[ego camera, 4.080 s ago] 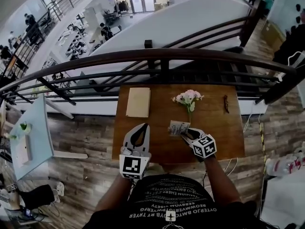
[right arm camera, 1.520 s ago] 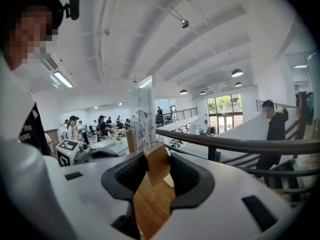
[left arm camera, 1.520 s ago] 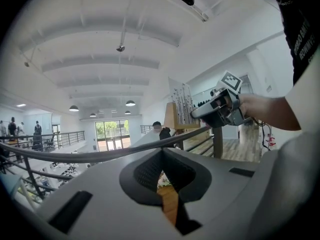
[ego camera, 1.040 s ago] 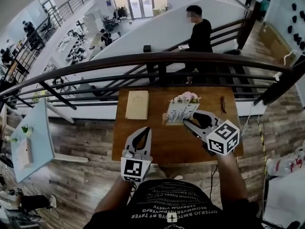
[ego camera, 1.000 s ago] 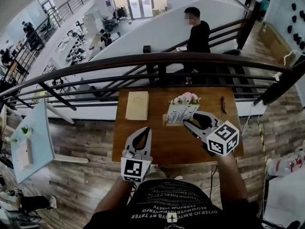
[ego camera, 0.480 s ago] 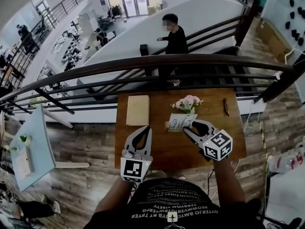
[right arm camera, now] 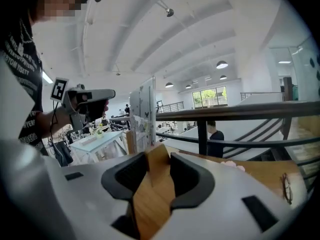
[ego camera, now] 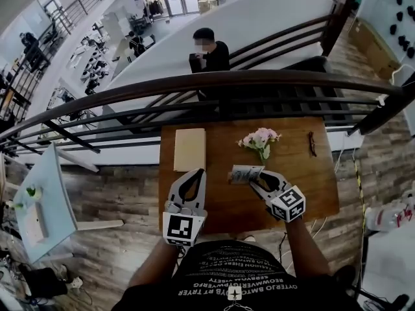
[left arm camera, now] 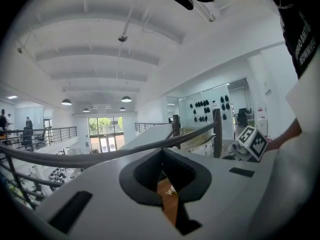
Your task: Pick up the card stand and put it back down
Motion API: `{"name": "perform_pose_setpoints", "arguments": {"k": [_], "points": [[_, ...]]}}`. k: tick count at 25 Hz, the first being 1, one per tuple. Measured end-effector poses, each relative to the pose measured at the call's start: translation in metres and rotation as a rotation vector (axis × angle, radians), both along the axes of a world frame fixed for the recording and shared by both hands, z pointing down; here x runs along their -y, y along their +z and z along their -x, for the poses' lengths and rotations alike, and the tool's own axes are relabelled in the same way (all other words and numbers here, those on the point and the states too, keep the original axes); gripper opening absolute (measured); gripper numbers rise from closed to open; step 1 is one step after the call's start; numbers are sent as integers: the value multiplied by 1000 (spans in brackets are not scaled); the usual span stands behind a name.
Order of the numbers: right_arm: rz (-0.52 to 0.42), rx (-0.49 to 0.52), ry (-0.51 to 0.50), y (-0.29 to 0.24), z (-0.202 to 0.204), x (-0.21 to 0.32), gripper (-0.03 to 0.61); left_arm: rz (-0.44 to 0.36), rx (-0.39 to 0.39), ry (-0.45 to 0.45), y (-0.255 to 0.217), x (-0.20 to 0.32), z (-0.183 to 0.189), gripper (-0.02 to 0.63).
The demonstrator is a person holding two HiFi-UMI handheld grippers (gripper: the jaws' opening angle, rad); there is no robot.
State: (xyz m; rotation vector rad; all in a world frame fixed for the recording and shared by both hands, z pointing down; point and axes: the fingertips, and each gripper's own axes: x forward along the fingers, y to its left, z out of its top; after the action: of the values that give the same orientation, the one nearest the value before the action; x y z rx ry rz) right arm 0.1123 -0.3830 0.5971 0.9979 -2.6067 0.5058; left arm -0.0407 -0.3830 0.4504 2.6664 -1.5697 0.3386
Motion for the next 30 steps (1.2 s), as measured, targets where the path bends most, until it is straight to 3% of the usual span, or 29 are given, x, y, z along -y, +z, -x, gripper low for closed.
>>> {"name": "perform_pose_setpoints", "arguments": {"k": [9,20,30], "points": [[67,-7,47,75,4,3,160,31,17,-9,18,22,19,23],[94,-46,9,131,20,0,158,43,23,-30,20,25,37,23],[147,-100,48,186,22,-1,158,62,39,-53,27,16,53,23]]}}
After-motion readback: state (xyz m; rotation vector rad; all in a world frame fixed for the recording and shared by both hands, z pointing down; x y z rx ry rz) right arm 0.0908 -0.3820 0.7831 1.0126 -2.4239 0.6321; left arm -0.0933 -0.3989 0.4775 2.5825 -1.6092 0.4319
